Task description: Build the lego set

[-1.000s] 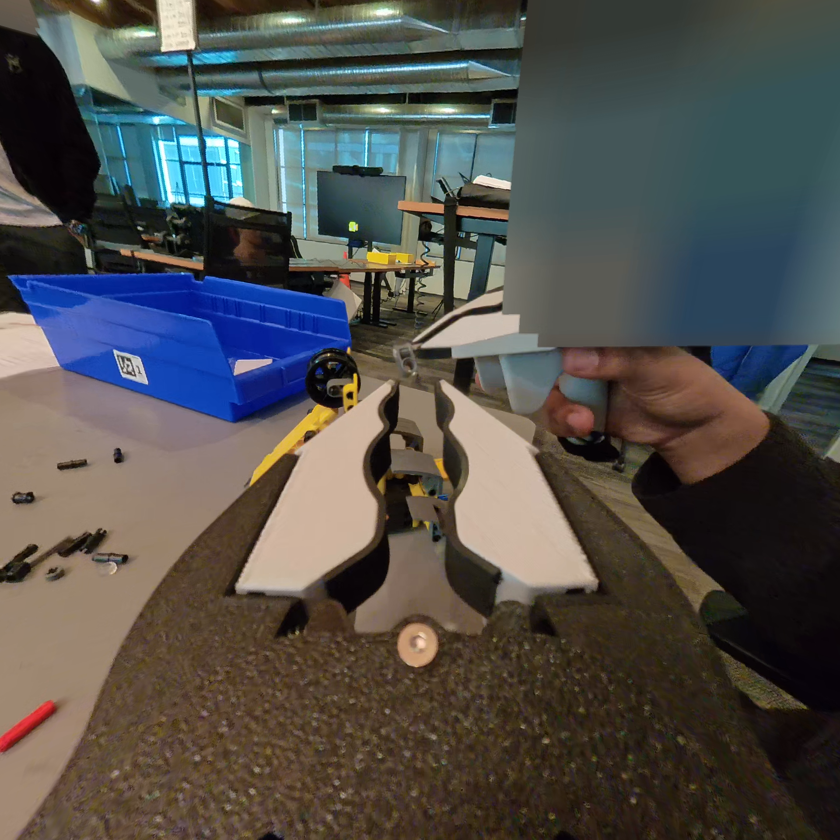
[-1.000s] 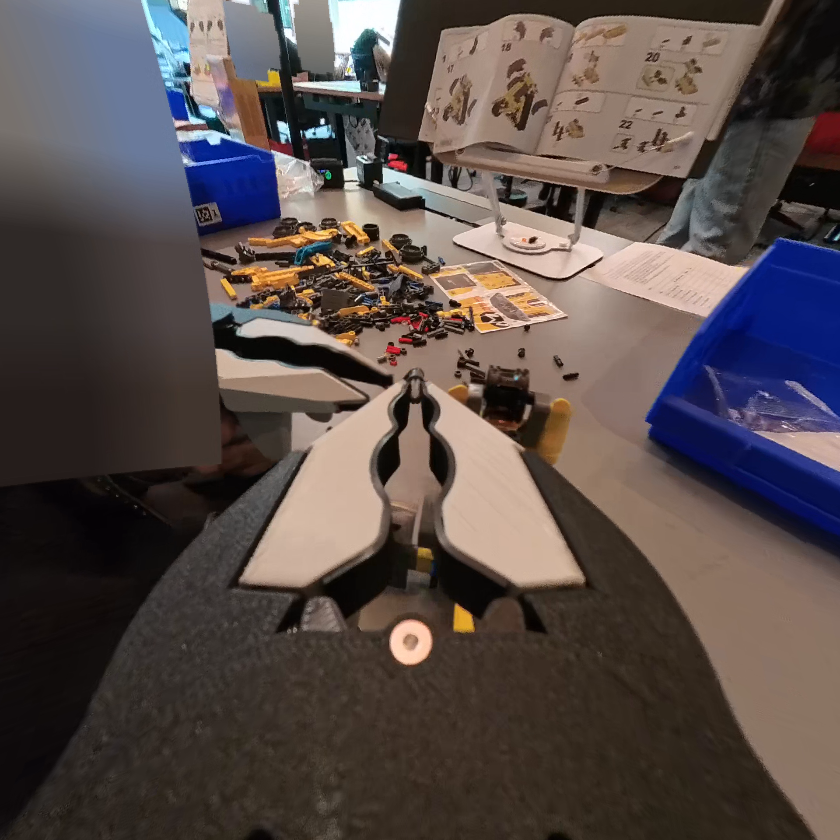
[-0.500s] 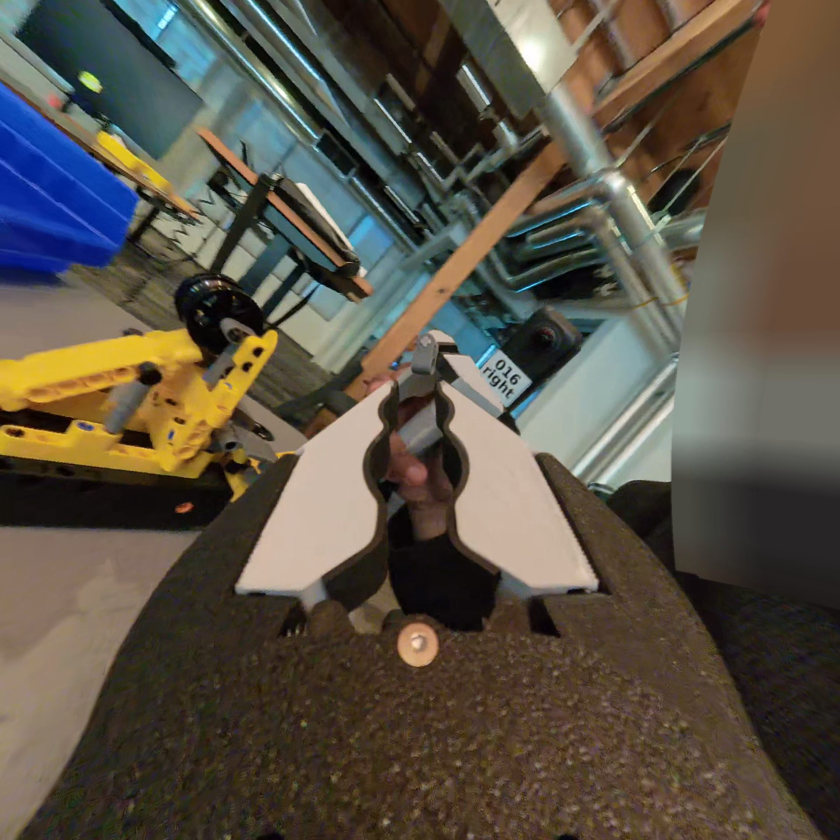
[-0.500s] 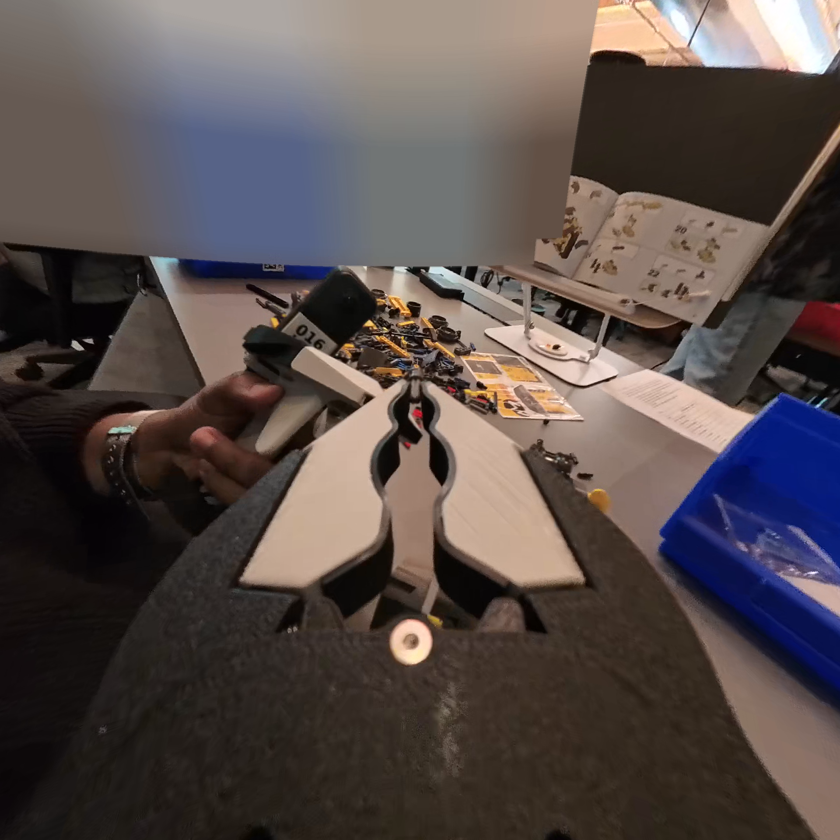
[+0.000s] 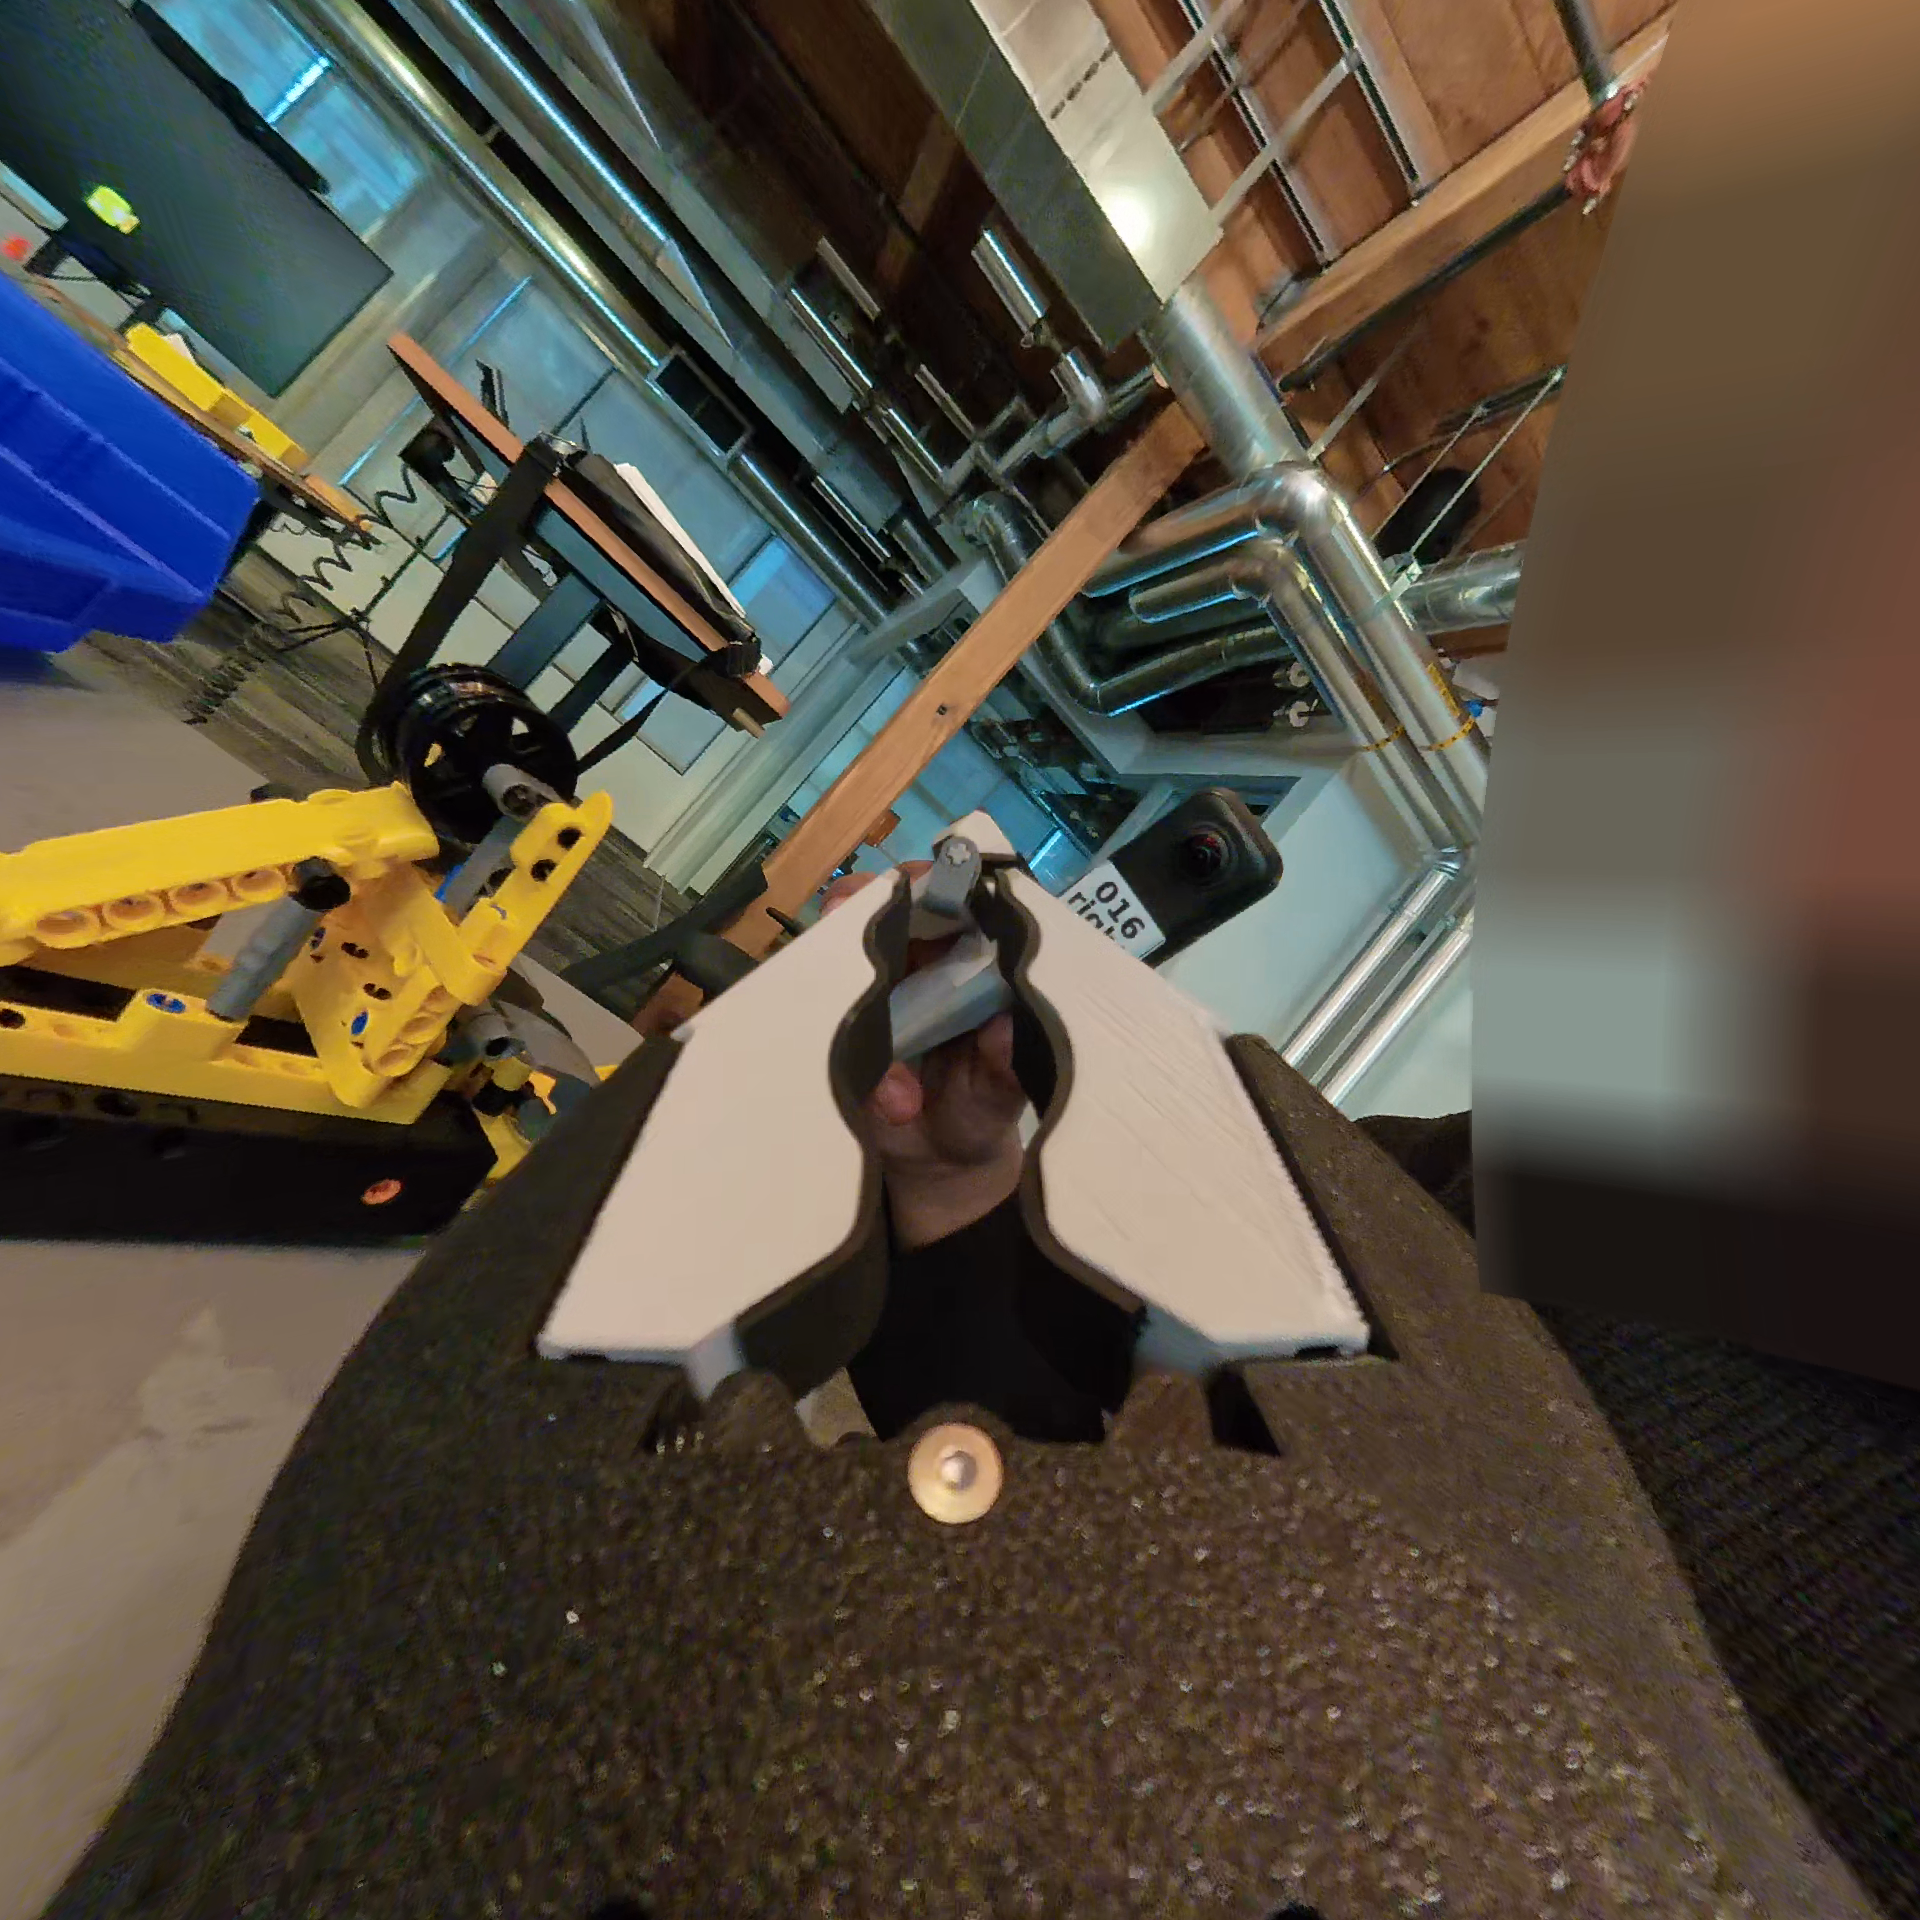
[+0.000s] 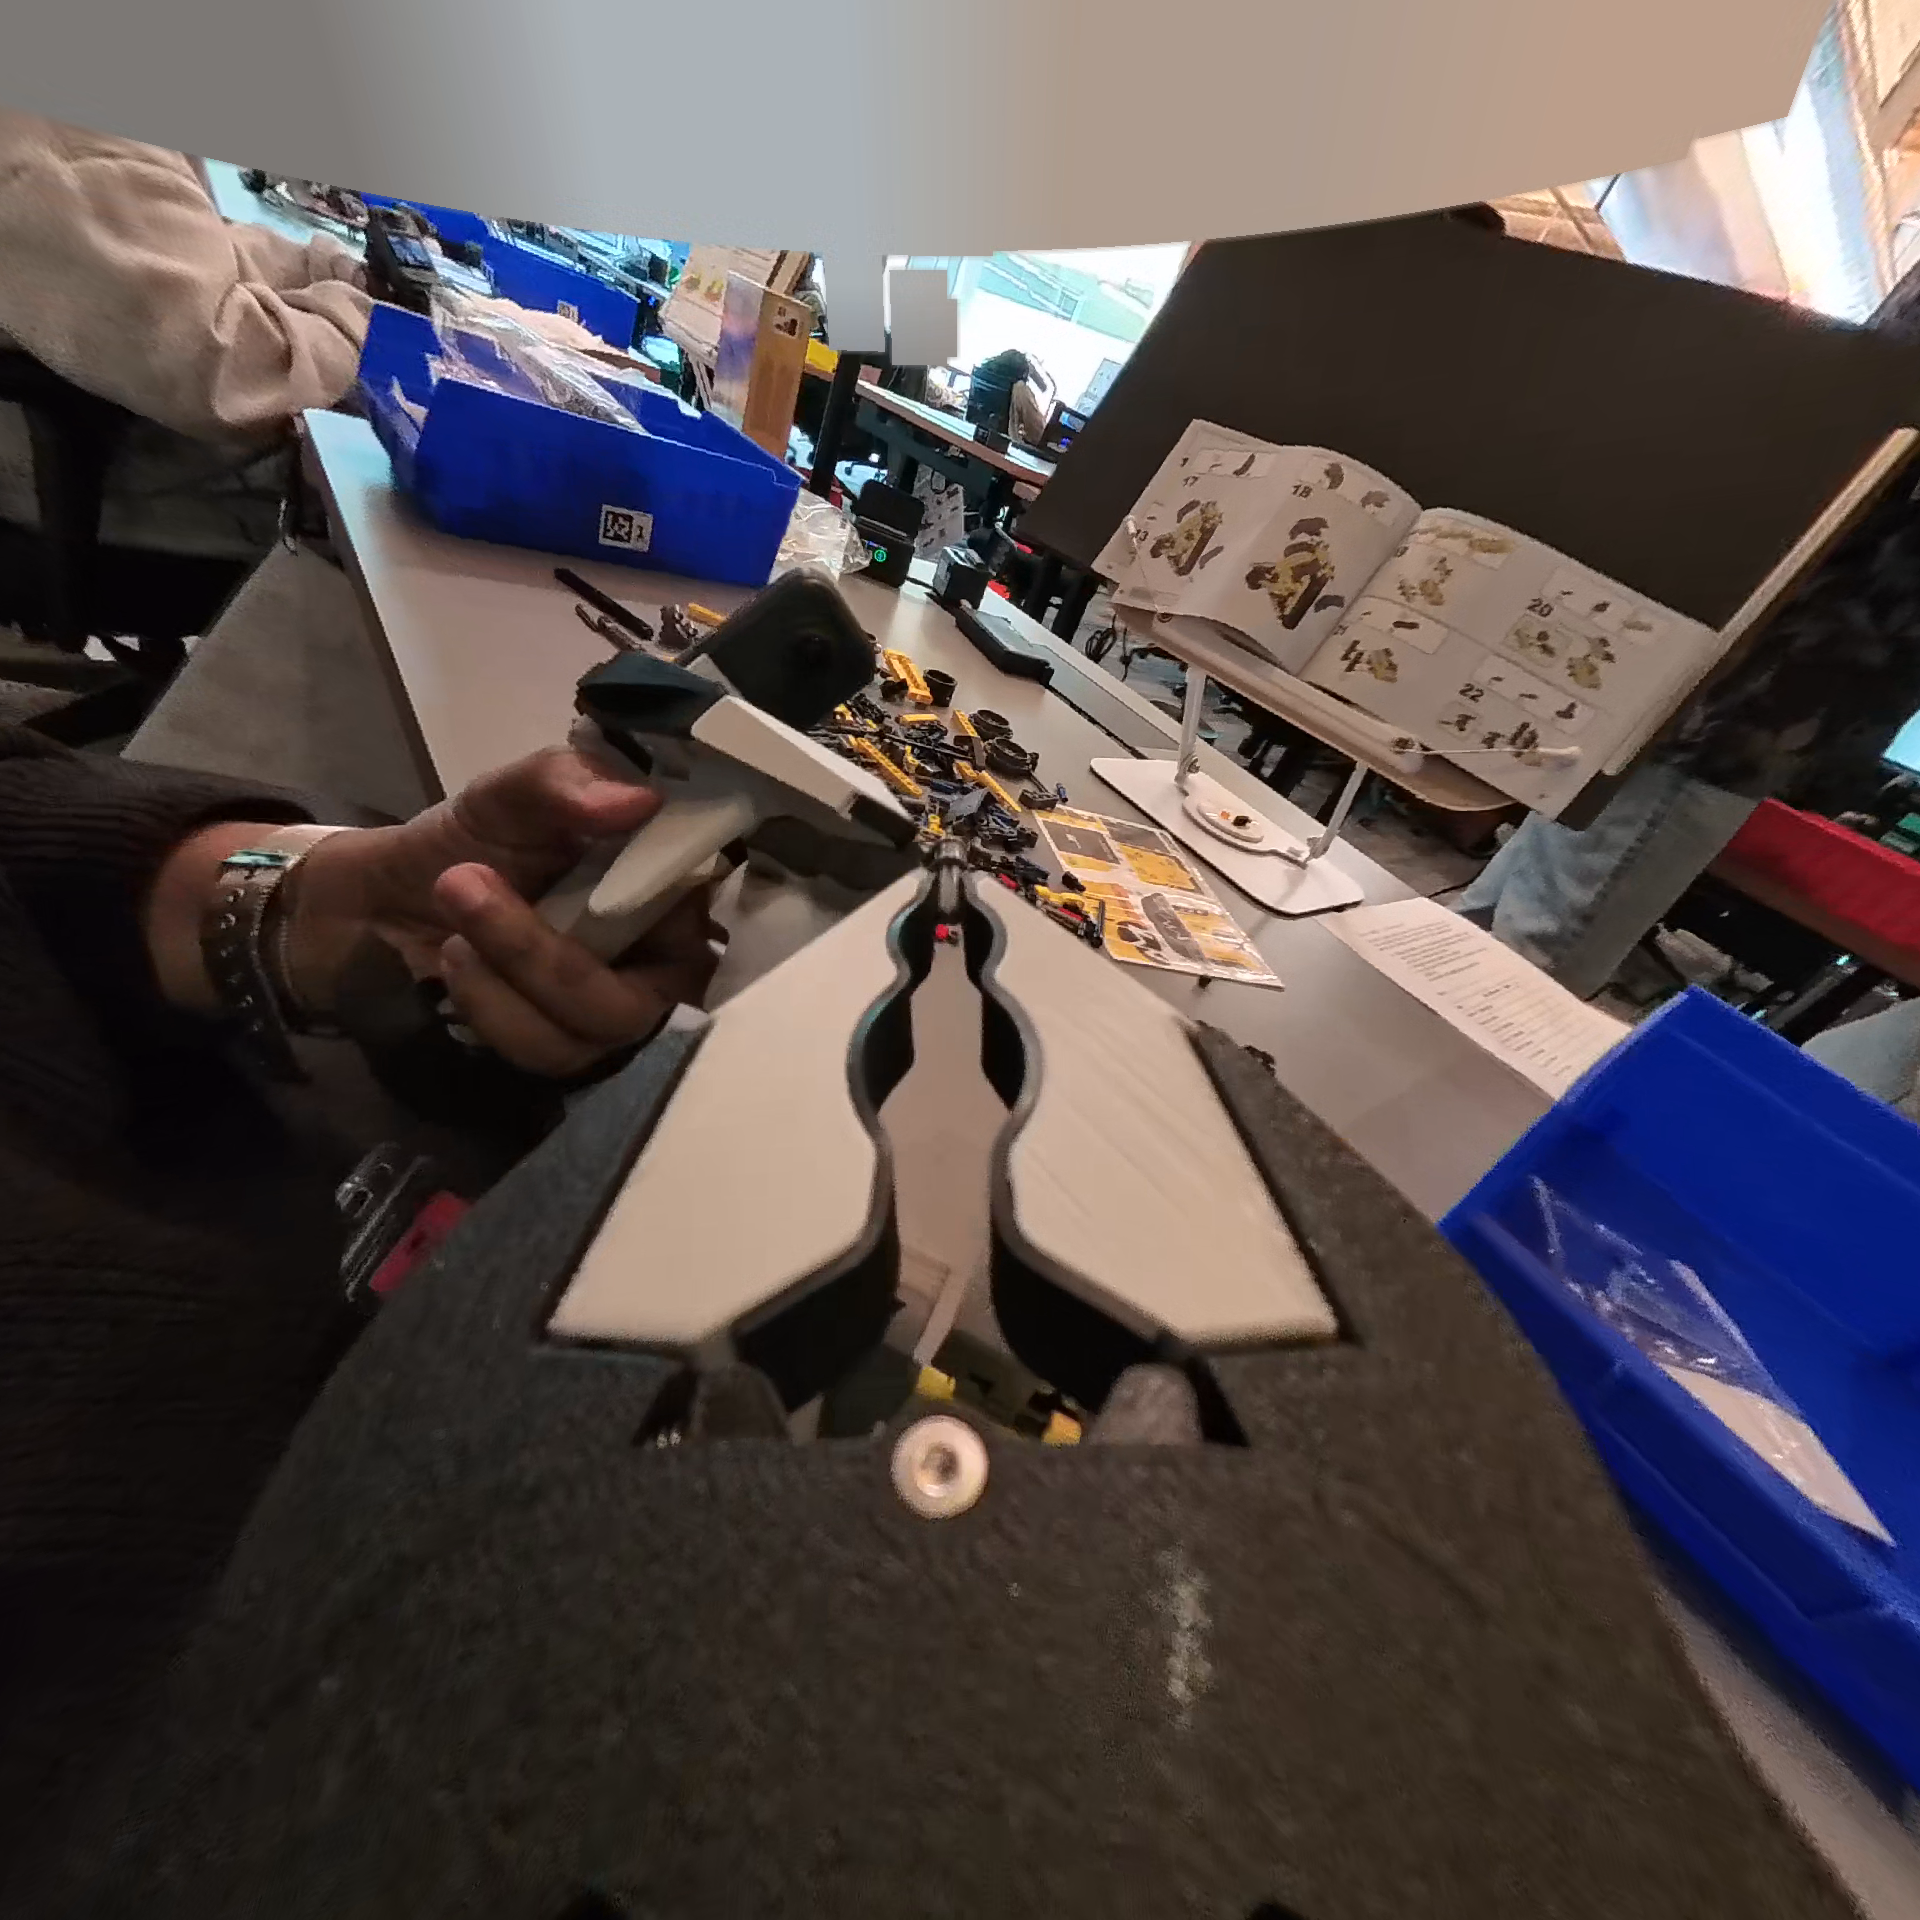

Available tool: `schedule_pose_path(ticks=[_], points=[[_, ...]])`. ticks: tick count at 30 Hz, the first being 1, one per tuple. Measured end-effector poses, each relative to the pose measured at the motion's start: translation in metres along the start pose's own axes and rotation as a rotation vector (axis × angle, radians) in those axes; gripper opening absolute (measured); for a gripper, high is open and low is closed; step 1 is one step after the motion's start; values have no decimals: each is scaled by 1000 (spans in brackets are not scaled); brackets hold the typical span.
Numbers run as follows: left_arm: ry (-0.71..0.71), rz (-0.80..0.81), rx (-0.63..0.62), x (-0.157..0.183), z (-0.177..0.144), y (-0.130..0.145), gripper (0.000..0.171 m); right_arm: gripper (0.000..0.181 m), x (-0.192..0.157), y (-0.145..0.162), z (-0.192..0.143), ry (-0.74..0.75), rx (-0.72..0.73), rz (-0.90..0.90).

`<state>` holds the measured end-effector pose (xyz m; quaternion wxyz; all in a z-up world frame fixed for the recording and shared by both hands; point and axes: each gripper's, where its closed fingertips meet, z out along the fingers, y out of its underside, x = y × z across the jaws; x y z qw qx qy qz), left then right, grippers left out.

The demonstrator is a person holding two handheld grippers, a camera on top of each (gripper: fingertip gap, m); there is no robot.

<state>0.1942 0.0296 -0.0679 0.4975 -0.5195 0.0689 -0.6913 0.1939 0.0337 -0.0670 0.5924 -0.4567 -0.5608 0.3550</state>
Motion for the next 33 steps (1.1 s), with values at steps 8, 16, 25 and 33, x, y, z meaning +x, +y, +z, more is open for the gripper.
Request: schedule_pose_path(ticks=[8, 16, 25, 33], points=[[16, 153, -54, 13, 1, 8, 8, 4, -9, -8, -4, -109, 51, 136], [18, 190, -40, 14, 1, 7, 7, 11, -11, -5, -5, -121, 27, 131], [-41, 335, -57, 15, 1, 6, 7, 15, -6, -2, -8, -109, 16, 151], [71, 64, -63, 18, 3, 8, 7, 10, -12, -12, -9, -67, 64, -36]])
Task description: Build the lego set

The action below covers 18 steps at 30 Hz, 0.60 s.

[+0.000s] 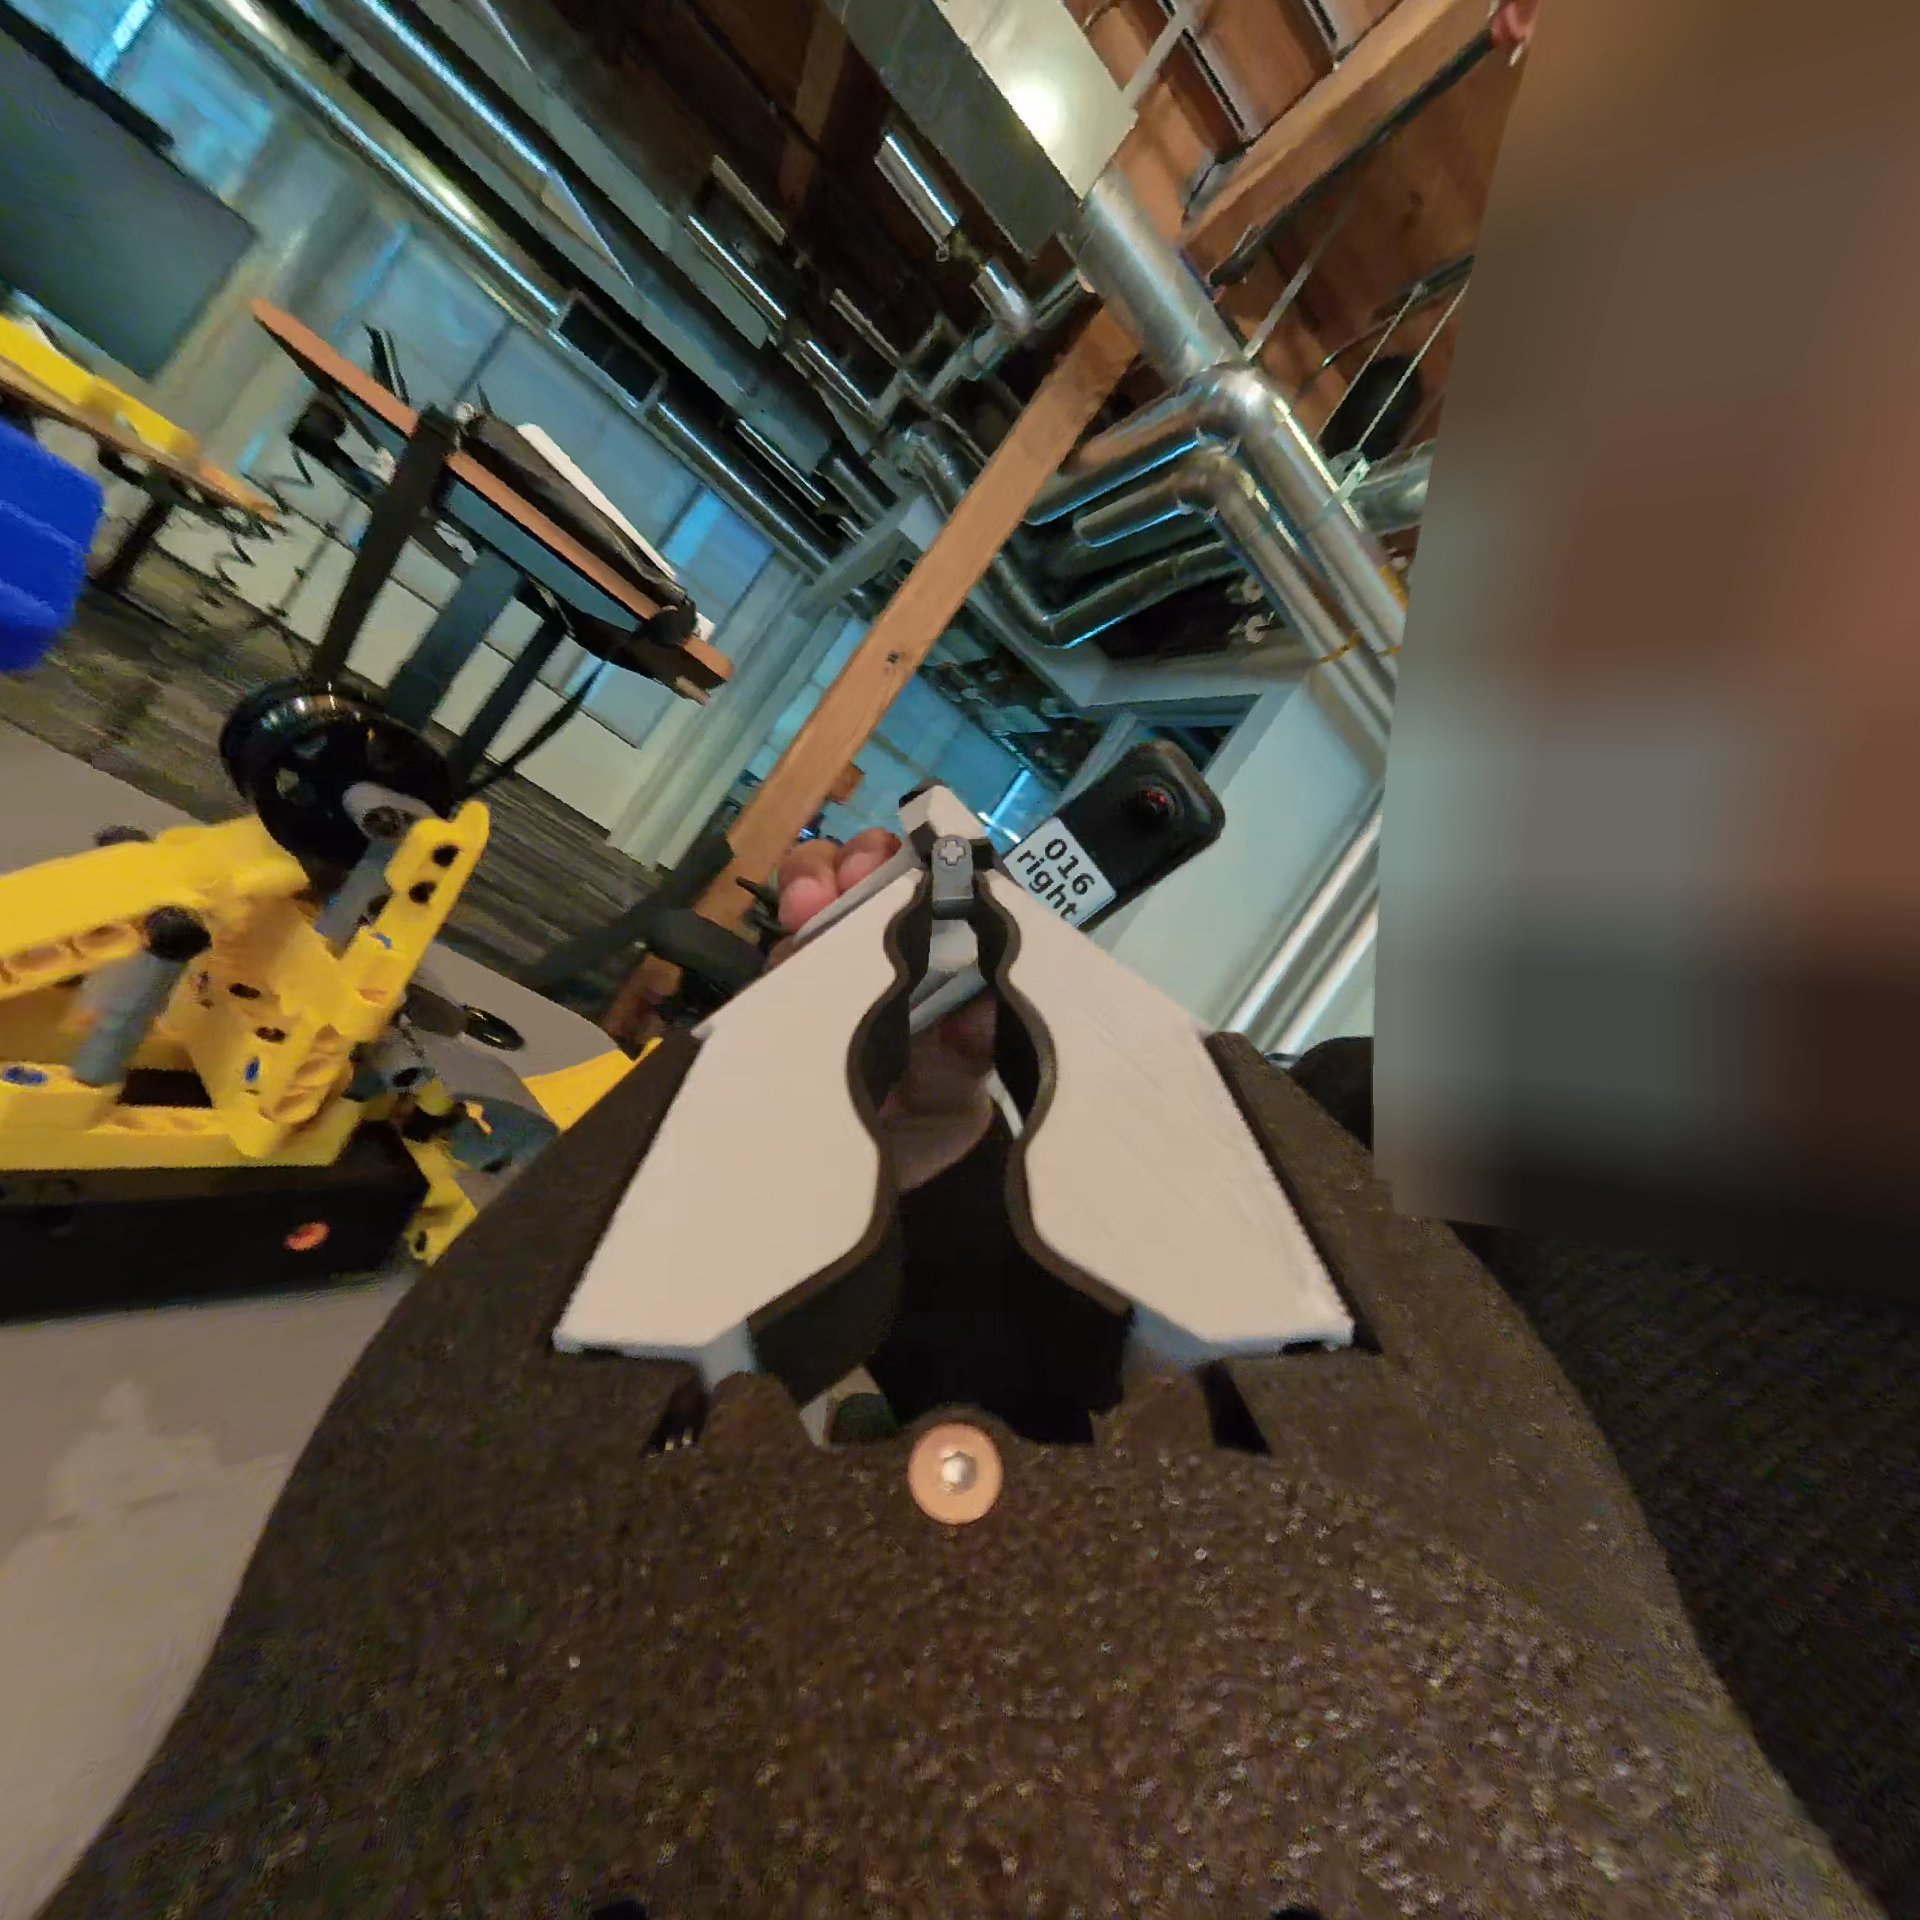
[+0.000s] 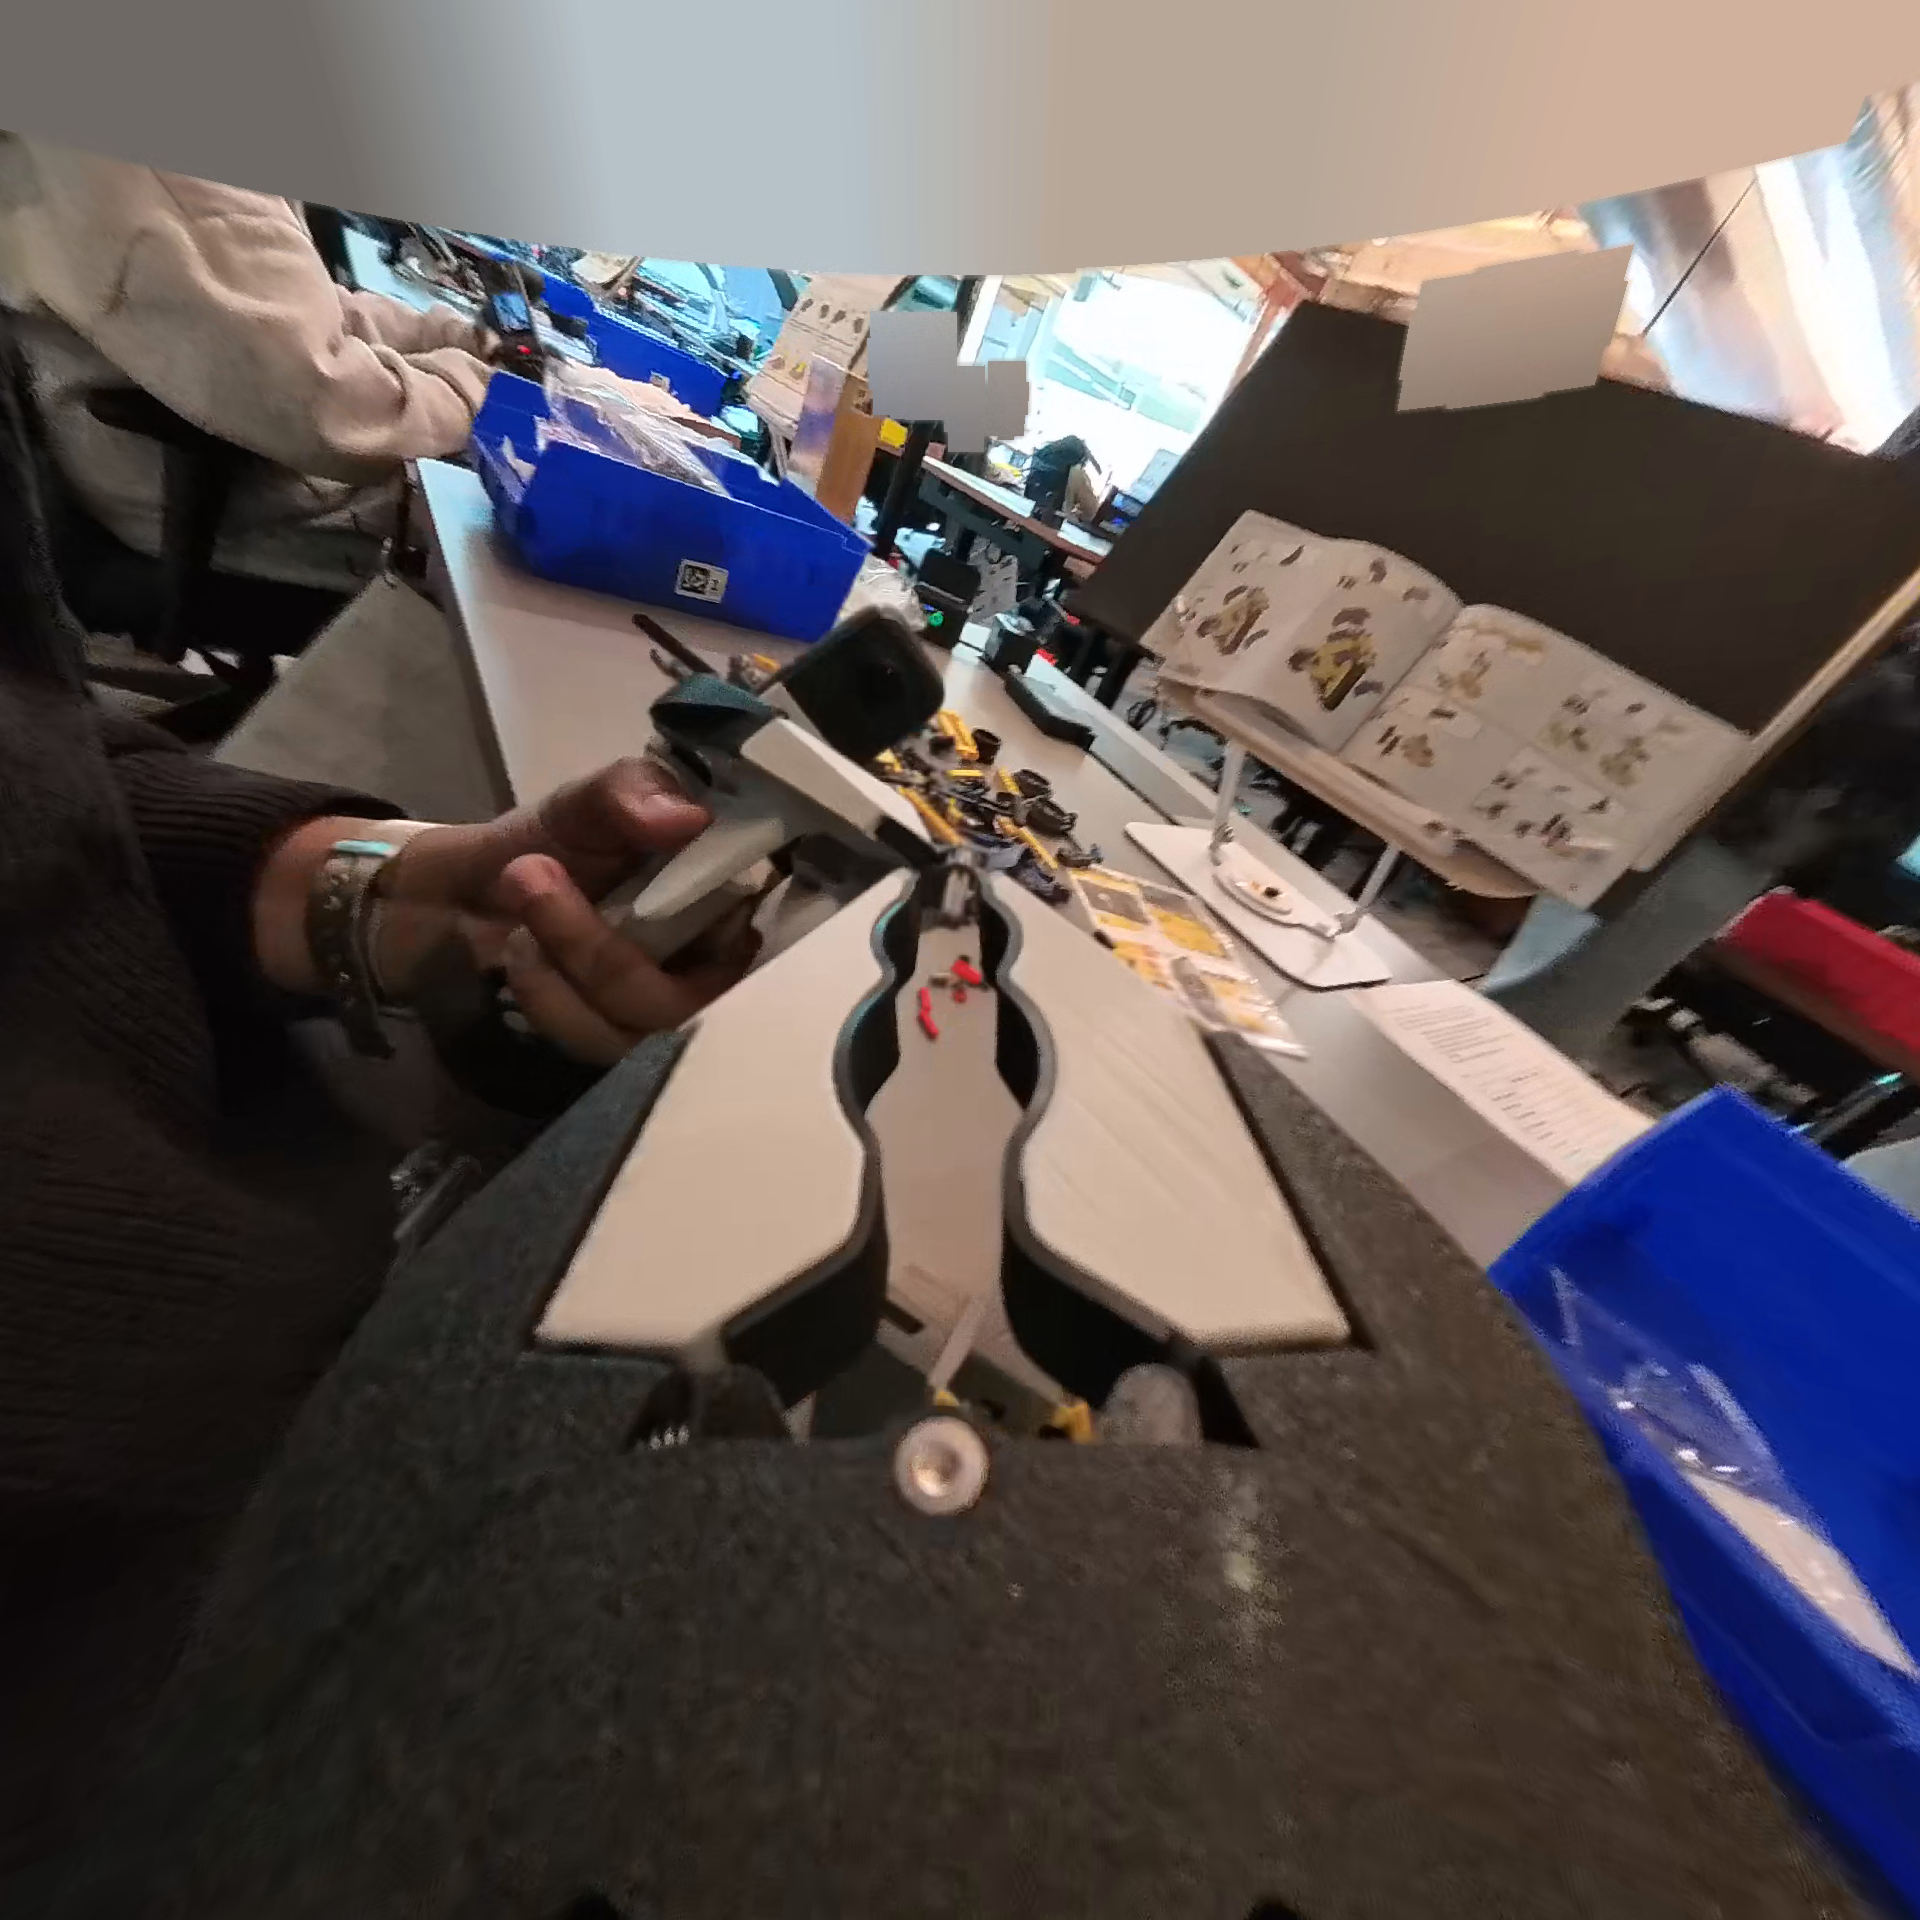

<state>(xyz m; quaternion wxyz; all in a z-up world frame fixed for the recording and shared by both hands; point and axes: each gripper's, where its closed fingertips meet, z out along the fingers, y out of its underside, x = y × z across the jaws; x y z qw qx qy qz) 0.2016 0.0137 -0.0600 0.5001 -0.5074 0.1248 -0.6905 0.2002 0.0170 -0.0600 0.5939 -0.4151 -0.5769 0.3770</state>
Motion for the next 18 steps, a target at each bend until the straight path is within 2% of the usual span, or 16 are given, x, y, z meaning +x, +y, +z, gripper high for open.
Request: schedule_pose_path(ticks=[2, 4, 9, 11, 15, 18], points=[[-5, -72, -11, -5, 0, 2, 7, 10, 1, -2, -1, 33, 1, -67], [-83, -121, -64, -20, 0, 10, 7, 10, 2, 2, -1, 61, -33, -152], [-155, -170, -153, -31, -3, 19, 7, 12, 1, 25, -2, 100, -217, -407], [-204, -132, -221, -38, -8, 25, 7, 15, -1, 37, -2, 88, -290, -453], [-226, -66, -453, -32, -22, 44, 7, 20, -29, 62, -7, -103, -389, -475], [-211, -19, -596, -24, -29, 60, 7, 23, -47, 57, -11, -265, -358, -436]])
